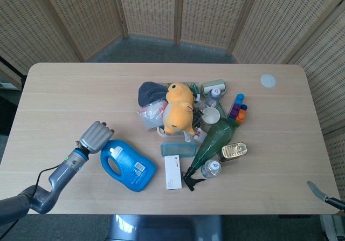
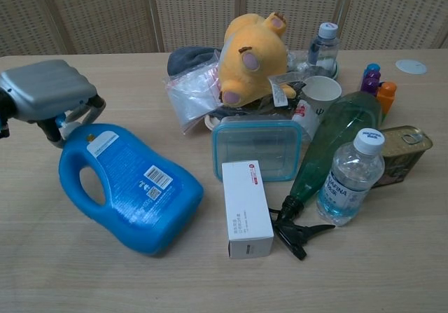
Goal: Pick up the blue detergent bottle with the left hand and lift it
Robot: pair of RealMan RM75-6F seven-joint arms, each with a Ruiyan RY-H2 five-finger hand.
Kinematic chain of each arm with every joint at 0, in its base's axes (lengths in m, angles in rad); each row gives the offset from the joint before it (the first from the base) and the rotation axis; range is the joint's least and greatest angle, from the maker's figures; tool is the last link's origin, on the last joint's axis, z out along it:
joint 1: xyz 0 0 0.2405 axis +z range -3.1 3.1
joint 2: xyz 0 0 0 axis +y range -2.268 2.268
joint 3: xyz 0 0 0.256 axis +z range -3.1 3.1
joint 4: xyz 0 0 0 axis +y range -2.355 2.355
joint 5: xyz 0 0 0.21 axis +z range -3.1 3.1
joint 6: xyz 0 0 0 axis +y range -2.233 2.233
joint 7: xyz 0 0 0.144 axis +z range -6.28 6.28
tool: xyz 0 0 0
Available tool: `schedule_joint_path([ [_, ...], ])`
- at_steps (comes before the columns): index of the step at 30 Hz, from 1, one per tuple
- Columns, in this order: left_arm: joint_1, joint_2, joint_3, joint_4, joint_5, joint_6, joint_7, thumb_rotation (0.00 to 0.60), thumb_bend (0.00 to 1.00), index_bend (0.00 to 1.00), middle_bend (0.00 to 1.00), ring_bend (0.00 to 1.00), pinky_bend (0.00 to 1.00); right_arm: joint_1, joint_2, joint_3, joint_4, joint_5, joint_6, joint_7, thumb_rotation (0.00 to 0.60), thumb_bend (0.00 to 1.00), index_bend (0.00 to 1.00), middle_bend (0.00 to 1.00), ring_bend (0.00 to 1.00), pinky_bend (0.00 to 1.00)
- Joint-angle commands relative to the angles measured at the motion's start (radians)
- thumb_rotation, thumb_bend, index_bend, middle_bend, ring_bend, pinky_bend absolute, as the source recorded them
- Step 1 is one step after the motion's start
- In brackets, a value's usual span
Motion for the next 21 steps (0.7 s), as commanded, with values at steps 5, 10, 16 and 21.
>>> schedule_joint_path([
  [5, -0.016, 0.197, -0.087, -0.238, 0.015, 0.072, 0.005, 0.600, 0.00, 0.85, 0.70, 0.54, 0.67, -0.001, -0.002, -0.006, -0.010, -0.009, -0.001, -0.011, 0.507, 0.00, 0.00, 0.00, 0.00, 0.00],
  [10, -0.023, 0.307, -0.128, -0.371, 0.023, 0.096, 0.020, 0.600, 0.00, 0.85, 0.70, 0.54, 0.67, -0.001, -0.005, -0.010, -0.015, -0.014, -0.003, -0.022, 0.507, 0.00, 0.00, 0.00, 0.00, 0.00],
  [16, -0.037, 0.438, -0.189, -0.511, 0.015, 0.113, 0.042, 0.600, 0.00, 0.85, 0.70, 0.54, 0.67, 0.003, -0.008, -0.012, -0.015, -0.011, -0.013, -0.028, 0.507, 0.00, 0.00, 0.00, 0.00, 0.00],
  [21, -0.039, 0.550, -0.245, -0.604, -0.005, 0.135, 0.054, 0.600, 0.00, 0.85, 0.69, 0.54, 0.67, 0.001, -0.006, -0.014, -0.017, -0.017, -0.007, -0.022, 0.508, 0.00, 0.00, 0.00, 0.00, 0.00],
])
